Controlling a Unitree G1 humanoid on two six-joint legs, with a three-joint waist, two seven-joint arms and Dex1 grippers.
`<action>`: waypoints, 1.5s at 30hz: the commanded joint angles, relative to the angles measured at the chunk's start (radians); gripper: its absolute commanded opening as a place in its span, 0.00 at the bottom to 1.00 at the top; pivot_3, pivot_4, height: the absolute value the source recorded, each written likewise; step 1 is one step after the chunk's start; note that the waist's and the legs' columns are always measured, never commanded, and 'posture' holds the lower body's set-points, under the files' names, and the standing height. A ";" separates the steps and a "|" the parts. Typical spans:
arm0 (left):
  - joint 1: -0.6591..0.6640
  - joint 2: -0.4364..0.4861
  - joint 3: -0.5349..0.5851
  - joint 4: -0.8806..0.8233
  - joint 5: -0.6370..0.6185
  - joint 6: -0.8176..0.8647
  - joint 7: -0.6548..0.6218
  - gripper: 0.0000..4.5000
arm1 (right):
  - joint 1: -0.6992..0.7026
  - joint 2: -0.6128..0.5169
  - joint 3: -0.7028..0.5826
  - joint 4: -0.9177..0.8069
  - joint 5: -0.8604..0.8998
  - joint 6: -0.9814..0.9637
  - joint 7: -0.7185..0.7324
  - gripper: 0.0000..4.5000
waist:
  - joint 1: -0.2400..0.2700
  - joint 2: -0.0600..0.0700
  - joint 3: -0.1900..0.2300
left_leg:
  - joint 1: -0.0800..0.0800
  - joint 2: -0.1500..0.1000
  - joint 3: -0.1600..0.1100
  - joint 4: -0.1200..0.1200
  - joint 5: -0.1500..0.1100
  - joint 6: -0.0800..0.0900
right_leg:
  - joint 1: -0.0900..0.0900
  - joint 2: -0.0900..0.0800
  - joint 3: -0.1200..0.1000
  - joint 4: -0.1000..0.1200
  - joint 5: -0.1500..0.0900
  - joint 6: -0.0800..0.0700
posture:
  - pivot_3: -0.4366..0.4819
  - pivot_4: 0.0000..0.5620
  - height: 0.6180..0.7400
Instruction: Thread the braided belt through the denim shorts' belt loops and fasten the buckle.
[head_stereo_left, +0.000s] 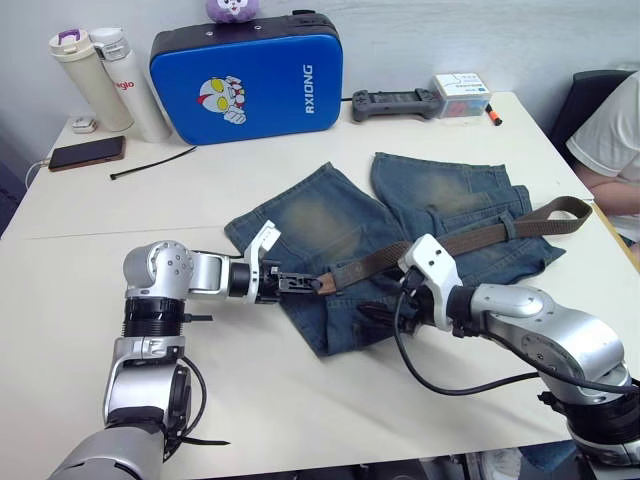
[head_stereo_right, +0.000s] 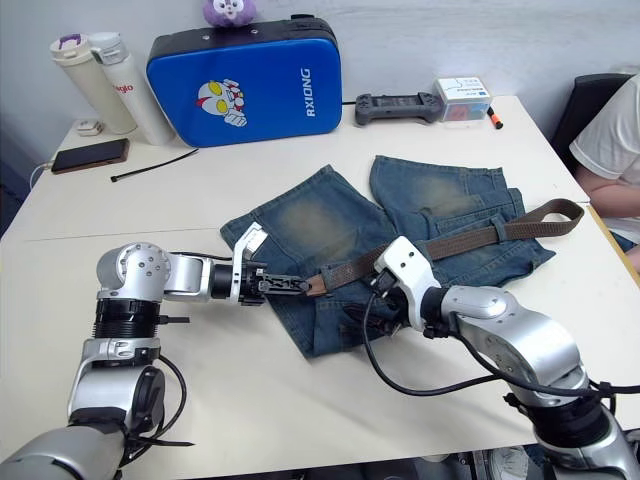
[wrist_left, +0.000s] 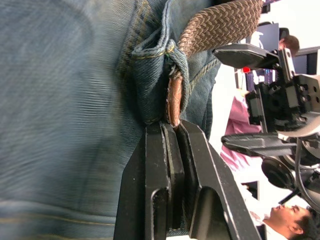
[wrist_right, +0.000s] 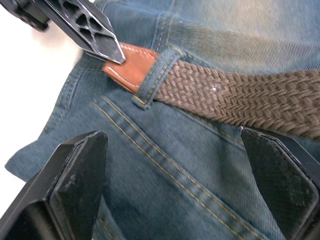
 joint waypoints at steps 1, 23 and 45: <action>-0.001 0.034 0.009 -0.007 -0.050 0.001 -0.007 0.01 | 0.015 -0.053 -0.025 -0.014 -0.015 0.016 0.028 1.00 | 0.000 0.000 0.000 | 0.000 0.000 0.000 0.000 0.000 0.000 | 0.000 0.000 0.000 0.000 0.000 0.000 | 0.48 0.27 1.00; 0.107 0.349 -0.008 -0.170 -0.351 0.001 0.045 0.00 | -0.035 -0.034 0.012 0.202 -0.121 0.114 -0.028 0.00 | -0.005 0.000 0.000 | 0.000 0.000 0.000 -0.001 0.000 0.000 | -0.001 0.000 0.001 0.000 0.000 0.000 | 0.48 0.27 1.00; 0.694 0.910 0.195 -0.055 -0.126 -0.165 -0.304 0.00 | -0.109 -0.007 0.135 0.324 -0.204 0.026 0.112 0.00 | -0.031 -0.011 -0.007 | 0.006 0.002 0.000 -0.011 -0.001 -0.002 | 0.002 0.000 0.001 -0.004 -0.001 -0.003 | 0.48 0.27 1.00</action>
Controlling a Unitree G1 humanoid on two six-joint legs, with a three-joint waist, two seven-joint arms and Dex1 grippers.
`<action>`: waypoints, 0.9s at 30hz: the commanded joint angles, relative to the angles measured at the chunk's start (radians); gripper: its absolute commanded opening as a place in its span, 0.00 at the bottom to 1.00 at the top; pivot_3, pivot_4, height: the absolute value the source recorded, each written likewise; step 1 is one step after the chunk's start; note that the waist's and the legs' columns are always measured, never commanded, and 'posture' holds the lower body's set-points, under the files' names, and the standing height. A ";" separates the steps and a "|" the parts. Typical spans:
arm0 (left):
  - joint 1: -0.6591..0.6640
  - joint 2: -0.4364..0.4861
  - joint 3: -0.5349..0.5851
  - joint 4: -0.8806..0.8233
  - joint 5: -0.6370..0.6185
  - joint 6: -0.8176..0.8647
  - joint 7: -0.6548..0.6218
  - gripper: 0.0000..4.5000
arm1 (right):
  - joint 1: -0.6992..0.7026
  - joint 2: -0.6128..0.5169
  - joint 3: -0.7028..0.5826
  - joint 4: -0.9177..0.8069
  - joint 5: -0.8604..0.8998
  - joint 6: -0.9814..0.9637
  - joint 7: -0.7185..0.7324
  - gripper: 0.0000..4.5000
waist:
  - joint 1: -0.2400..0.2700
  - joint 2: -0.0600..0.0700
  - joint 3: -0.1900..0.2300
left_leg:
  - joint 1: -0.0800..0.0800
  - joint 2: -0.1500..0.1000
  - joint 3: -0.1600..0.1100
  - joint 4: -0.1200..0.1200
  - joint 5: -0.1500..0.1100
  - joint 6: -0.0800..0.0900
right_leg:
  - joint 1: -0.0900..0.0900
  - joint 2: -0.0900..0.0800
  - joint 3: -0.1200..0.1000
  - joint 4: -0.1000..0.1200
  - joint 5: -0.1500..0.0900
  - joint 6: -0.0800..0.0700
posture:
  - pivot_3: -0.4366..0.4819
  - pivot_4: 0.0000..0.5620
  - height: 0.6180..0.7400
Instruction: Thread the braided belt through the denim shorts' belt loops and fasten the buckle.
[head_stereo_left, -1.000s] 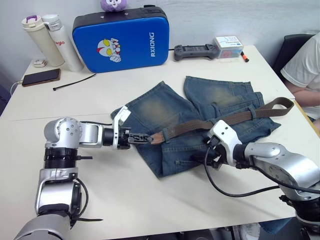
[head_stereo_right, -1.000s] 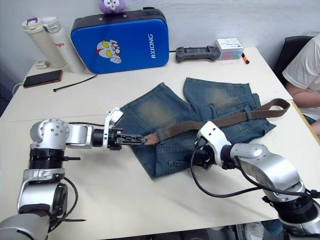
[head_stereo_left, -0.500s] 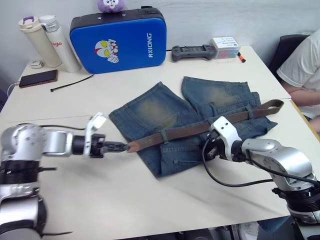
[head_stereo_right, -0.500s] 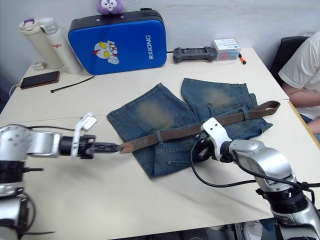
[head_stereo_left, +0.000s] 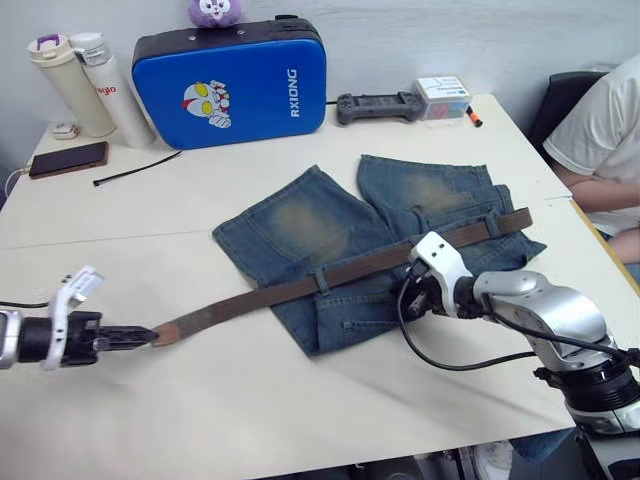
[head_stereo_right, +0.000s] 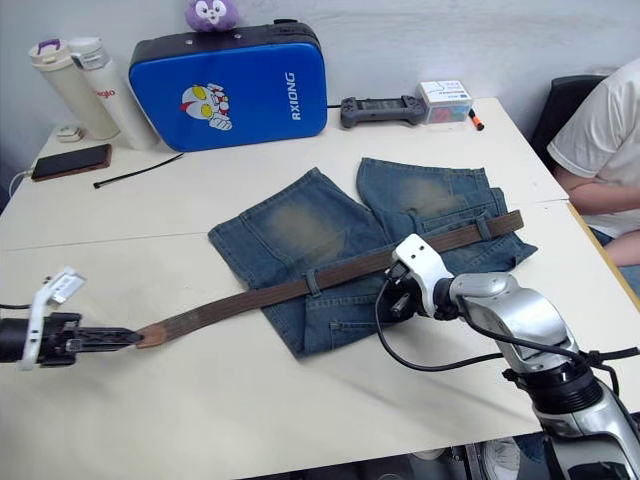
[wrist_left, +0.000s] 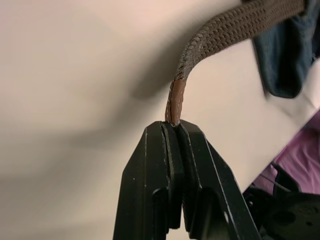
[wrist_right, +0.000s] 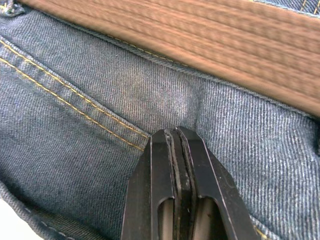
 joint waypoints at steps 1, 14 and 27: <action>0.075 0.028 0.069 0.036 0.054 -0.019 -0.037 0.00 | 0.011 0.002 0.054 0.062 -0.044 -0.003 0.014 0.00 | -0.001 -0.001 0.000 | 0.001 0.000 0.000 -0.001 0.000 0.000 | 0.000 0.000 0.000 -0.001 0.000 0.000 | 0.48 0.27 1.00; 0.318 -0.018 0.293 0.136 0.213 -0.141 -0.062 0.00 | -0.010 0.036 0.064 0.090 -0.073 -0.028 0.049 0.00 | -0.017 -0.003 -0.002 | 0.008 0.002 0.000 -0.008 -0.001 -0.001 | 0.007 0.000 0.000 -0.005 0.000 -0.002 | 0.48 0.27 1.00; 0.259 -0.044 0.273 0.133 0.235 -0.159 -0.098 0.34 | -0.014 0.049 0.041 0.089 -0.076 -0.027 0.061 0.00 | -0.020 -0.003 -0.003 | 0.010 0.004 0.000 -0.008 -0.002 -0.002 | 0.008 0.002 0.000 -0.006 0.000 -0.003 | 0.48 0.27 1.00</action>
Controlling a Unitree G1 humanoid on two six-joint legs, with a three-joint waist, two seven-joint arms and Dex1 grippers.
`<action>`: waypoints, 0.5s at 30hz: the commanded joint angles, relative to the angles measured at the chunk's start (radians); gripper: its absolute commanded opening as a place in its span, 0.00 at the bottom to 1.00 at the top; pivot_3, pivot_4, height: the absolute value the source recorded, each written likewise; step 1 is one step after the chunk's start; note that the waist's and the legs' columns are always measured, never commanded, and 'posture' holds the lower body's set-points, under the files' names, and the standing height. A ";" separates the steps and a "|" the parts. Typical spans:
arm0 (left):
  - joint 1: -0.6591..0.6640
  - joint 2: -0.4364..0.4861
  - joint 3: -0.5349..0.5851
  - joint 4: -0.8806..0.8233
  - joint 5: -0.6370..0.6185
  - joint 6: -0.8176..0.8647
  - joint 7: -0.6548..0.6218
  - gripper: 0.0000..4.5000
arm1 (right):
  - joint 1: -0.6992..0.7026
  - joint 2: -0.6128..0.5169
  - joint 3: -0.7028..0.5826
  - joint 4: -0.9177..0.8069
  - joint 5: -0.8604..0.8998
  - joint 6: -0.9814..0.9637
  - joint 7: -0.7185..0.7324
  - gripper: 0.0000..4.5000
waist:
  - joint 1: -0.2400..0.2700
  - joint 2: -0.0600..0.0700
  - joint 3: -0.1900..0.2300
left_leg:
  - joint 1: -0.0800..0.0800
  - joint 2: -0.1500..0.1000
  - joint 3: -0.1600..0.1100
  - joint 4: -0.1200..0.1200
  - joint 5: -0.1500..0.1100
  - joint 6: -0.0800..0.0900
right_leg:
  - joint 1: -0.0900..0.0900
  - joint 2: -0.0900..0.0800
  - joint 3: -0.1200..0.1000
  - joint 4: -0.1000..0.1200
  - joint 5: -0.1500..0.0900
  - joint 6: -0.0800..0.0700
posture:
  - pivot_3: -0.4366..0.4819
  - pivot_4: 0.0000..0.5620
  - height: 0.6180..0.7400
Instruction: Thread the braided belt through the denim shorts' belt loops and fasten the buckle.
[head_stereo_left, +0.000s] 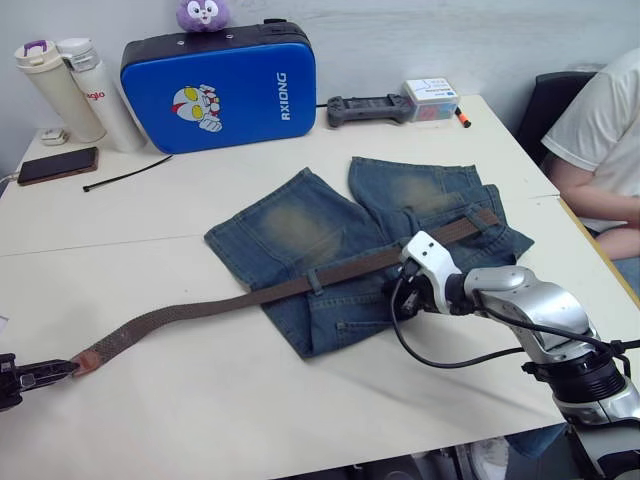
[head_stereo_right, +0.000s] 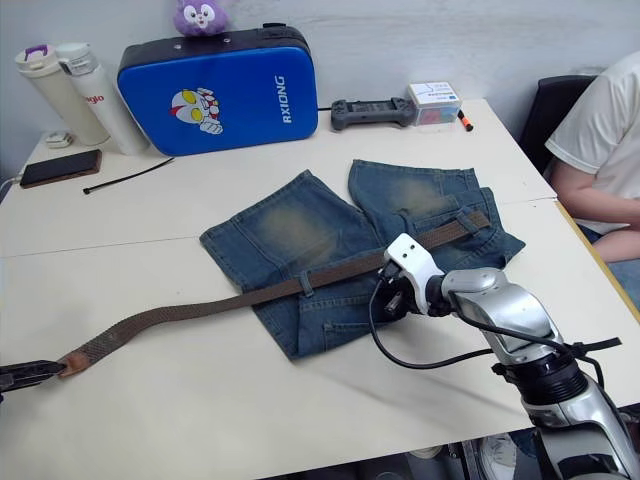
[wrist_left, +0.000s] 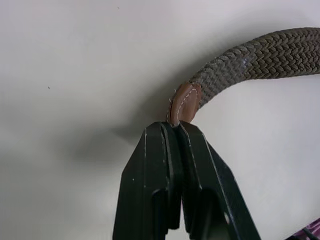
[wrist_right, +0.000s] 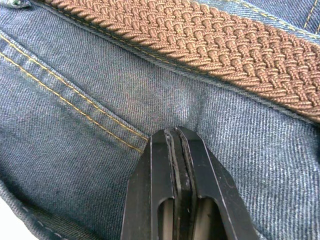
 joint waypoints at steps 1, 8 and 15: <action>-0.030 0.004 0.006 -0.031 -0.006 0.001 -0.036 0.45 | 0.011 0.004 0.009 0.027 -0.015 0.020 0.002 0.00 | 0.000 -0.001 0.000 | 0.000 0.000 0.000 0.000 0.000 0.000 | 0.000 0.000 0.000 0.000 0.000 0.000 | 0.48 0.27 1.00; -0.148 0.032 0.056 -0.149 -0.050 -0.038 -0.113 0.99 | -0.042 -0.084 -0.072 -0.073 0.083 0.100 0.106 0.00 | 0.007 0.004 0.002 | -0.003 0.000 0.000 0.000 -0.001 0.001 | -0.002 0.000 0.000 -0.002 0.000 0.000 | 0.48 0.27 1.00; -0.291 0.003 0.033 -0.418 -0.174 -0.079 -0.202 0.99 | -0.068 -0.195 -0.182 -0.144 0.206 0.154 0.220 0.00 | 0.026 0.014 0.009 | -0.016 0.000 0.000 0.003 0.000 0.001 | -0.012 0.000 -0.002 -0.003 0.000 0.000 | 0.48 0.27 1.00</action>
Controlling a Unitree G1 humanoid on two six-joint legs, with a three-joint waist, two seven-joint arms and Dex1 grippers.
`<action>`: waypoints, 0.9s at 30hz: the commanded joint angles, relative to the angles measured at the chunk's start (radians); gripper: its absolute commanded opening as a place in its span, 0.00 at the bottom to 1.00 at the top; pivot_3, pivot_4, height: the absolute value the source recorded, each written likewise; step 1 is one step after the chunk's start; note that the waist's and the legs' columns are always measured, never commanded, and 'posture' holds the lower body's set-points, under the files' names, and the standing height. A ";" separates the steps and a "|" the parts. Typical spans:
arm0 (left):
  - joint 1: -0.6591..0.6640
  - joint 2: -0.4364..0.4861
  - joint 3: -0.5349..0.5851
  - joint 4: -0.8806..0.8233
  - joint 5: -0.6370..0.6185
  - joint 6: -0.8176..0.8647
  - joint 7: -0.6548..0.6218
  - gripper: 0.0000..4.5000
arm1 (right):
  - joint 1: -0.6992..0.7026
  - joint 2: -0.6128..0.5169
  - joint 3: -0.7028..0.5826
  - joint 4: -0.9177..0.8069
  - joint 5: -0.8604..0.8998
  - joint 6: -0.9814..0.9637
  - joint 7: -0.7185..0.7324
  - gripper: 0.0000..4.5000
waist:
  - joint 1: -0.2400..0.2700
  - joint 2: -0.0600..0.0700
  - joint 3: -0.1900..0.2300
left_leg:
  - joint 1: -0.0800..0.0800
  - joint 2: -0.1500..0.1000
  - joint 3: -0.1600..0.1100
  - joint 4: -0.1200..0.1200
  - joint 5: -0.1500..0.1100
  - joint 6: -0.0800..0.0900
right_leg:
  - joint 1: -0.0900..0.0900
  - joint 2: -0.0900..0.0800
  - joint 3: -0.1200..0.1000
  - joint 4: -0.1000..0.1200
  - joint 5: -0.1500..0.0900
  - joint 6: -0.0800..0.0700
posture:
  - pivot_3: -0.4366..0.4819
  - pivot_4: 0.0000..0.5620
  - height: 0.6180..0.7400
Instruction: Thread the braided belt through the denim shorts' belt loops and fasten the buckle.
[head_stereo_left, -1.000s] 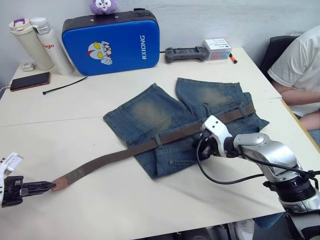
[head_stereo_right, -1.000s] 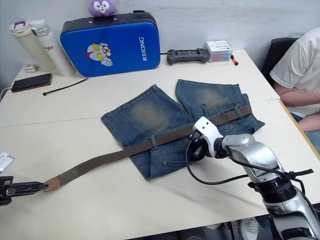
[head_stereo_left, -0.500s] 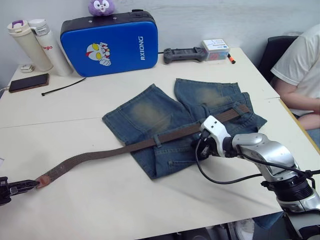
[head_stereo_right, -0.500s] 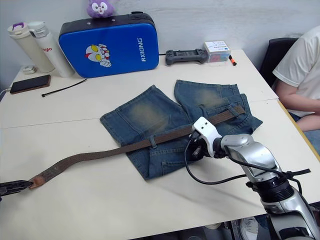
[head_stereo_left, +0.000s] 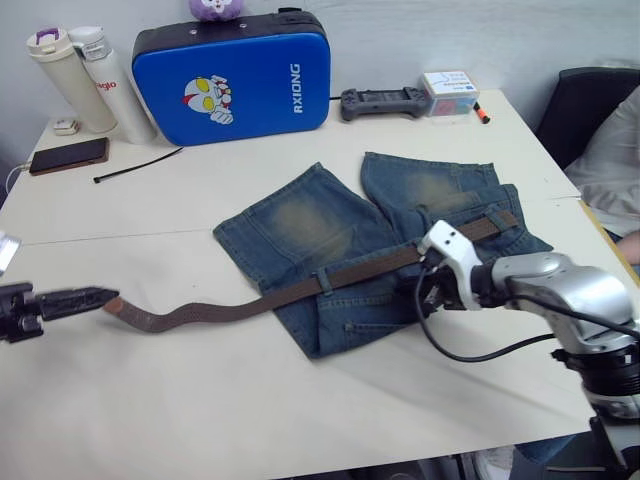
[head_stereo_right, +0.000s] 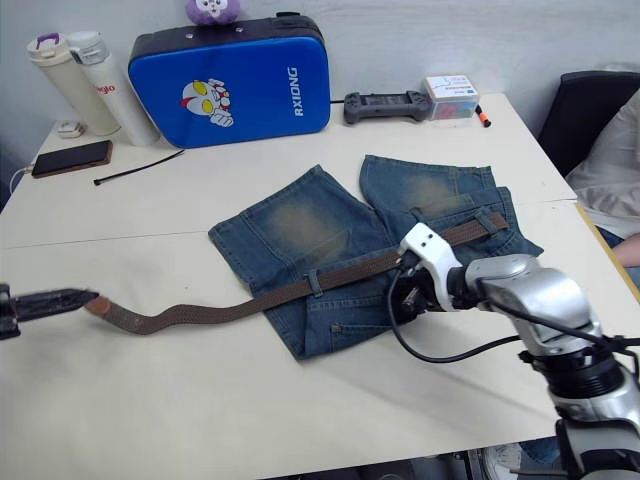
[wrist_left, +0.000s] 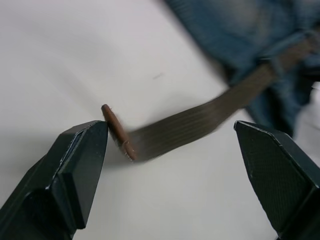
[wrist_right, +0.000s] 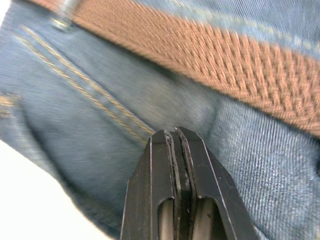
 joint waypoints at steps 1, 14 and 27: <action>-0.059 -0.010 -0.033 -0.157 -0.066 -0.040 -0.033 0.99 | -0.017 -0.045 -0.074 -0.058 0.067 0.001 0.059 0.00 | 0.000 0.002 0.001 | 0.000 0.000 0.000 -0.001 0.000 0.000 | 0.000 0.000 0.000 -0.002 0.000 0.000 | 0.48 0.27 1.00; -0.673 -0.280 -0.761 -0.413 0.101 -0.243 -0.008 1.00 | 0.096 -0.205 -0.348 -0.221 0.244 0.144 0.059 0.63 | 0.004 0.004 0.003 | -0.002 0.001 0.001 0.004 0.001 0.001 | 0.001 0.001 0.000 0.000 0.001 0.002 | 0.48 0.27 1.00; -0.696 -0.649 -1.198 -0.176 0.512 -0.559 0.027 1.00 | 0.355 -0.326 -0.712 -0.457 0.361 0.356 0.011 0.99 | 0.042 0.003 0.003 | -0.004 0.001 0.001 0.012 0.000 0.003 | 0.003 0.002 0.000 0.001 0.002 0.004 | 0.48 0.27 1.00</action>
